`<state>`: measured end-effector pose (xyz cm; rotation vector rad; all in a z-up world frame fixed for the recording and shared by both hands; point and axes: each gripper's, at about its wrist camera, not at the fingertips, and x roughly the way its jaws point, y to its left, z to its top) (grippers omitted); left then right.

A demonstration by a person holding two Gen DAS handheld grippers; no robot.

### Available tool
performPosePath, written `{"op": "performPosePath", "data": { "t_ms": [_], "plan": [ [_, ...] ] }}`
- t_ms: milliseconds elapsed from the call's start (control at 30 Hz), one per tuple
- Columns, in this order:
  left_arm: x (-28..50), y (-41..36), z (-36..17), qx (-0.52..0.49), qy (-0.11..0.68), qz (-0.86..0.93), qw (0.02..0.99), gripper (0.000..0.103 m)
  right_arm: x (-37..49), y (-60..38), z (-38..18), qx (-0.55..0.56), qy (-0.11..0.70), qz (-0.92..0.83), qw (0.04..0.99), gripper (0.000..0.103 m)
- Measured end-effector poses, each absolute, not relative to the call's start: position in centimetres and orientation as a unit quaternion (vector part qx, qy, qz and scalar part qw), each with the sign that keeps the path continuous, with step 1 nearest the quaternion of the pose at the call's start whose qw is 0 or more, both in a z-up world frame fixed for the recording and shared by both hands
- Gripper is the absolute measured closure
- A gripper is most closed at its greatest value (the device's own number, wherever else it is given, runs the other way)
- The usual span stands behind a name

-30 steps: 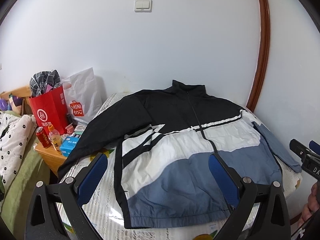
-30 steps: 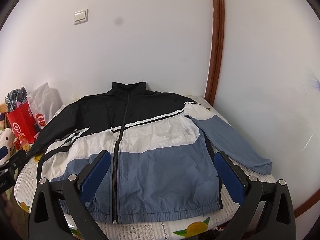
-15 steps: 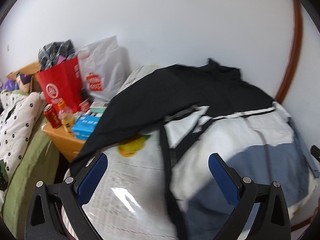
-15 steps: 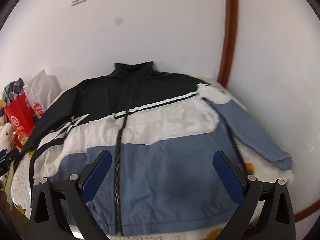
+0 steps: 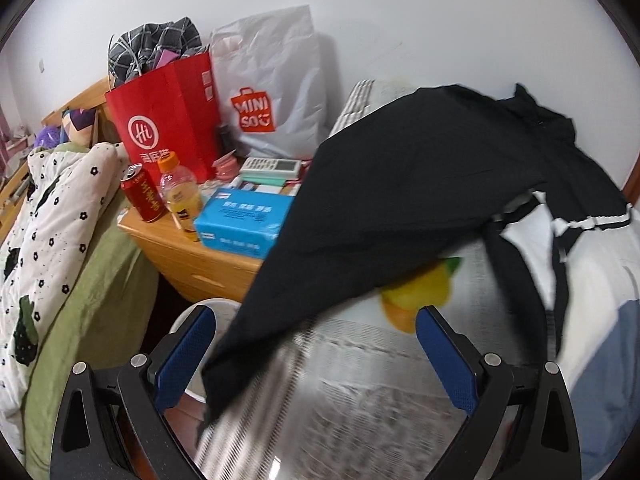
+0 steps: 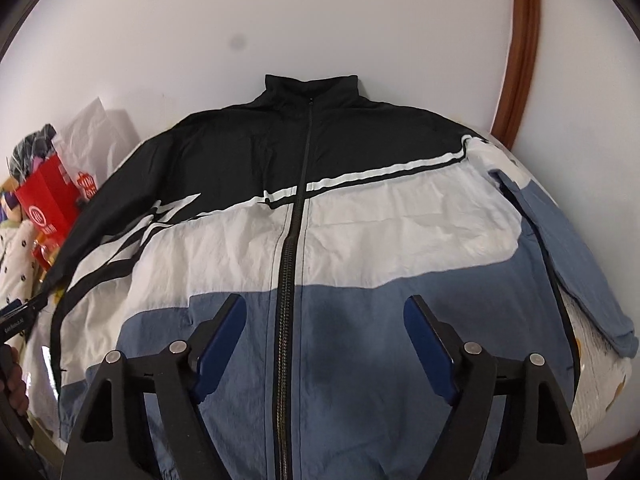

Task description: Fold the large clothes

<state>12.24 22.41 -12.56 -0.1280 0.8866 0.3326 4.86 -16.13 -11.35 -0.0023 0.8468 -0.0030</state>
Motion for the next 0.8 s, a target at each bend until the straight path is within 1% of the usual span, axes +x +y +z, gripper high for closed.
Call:
{"op": "performPosePath", "data": {
  "t_ms": [100,133,200,233,267,333,400,433,467,500,567,633,733,800],
  "plan": [
    [12.8,23.1,-13.2,-0.062,0.439,0.161,0.882,0.005,5.5,-15.9,-11.2,0.029,0.421,0.034,0.906,0.023],
    [13.0,23.3,-13.4,-0.066,0.443,0.158,0.88,0.009,5.7,-15.9,-11.0,0.042,0.423,0.049,0.904,0.023],
    [13.2,23.4,-13.6,-0.075,0.443,0.154,0.88,0.011,5.9,-15.3,-10.7,0.028,0.415,0.044,0.908,0.023],
    [13.4,23.5,-13.6,-0.078,0.443,0.152,0.88,0.014,6.0,-14.9,-10.5,0.014,0.411,0.039,0.911,0.023],
    [13.5,23.5,-13.7,-0.082,0.443,0.149,0.88,0.02,6.1,-14.4,-10.3,-0.002,0.408,0.034,0.912,0.023],
    [13.7,23.4,-13.7,-0.088,0.441,0.144,0.881,0.026,6.2,-13.8,-10.2,-0.02,0.406,0.032,0.913,0.023],
    [13.8,23.5,-13.5,-0.099,0.432,0.138,0.886,0.036,6.4,-13.6,-10.1,-0.025,0.408,0.035,0.912,0.023],
    [14.0,23.6,-13.5,-0.105,0.428,0.14,0.887,0.045,6.5,-13.5,-10.0,-0.028,0.408,0.035,0.912,0.023],
    [14.1,23.8,-13.5,-0.108,0.427,0.143,0.886,0.055,6.6,-13.5,-10.0,-0.031,0.408,0.033,0.912,0.023],
    [14.3,23.9,-13.4,-0.109,0.427,0.144,0.886,0.061,6.8,-13.5,-9.9,-0.035,0.407,0.03,0.912,0.023],
    [14.5,24.0,-13.1,-0.109,0.425,0.14,0.888,0.08,7.0,-13.6,-9.9,-0.041,0.407,0.026,0.912,0.023],
    [14.7,23.9,-12.7,-0.108,0.424,0.133,0.889,0.091,7.2,-13.8,-9.8,-0.041,0.406,0.027,0.912,0.023],
    [14.7,23.6,-11.6,-0.102,0.411,0.133,0.896,0.096,7.3,-14.1,-9.4,-0.042,0.403,0.028,0.914,0.023],
    [14.9,23.5,-10.6,-0.104,0.404,0.136,0.899,0.097,7.5,-14.6,-9.1,-0.042,0.4,0.027,0.915,0.023]
  ]
}}
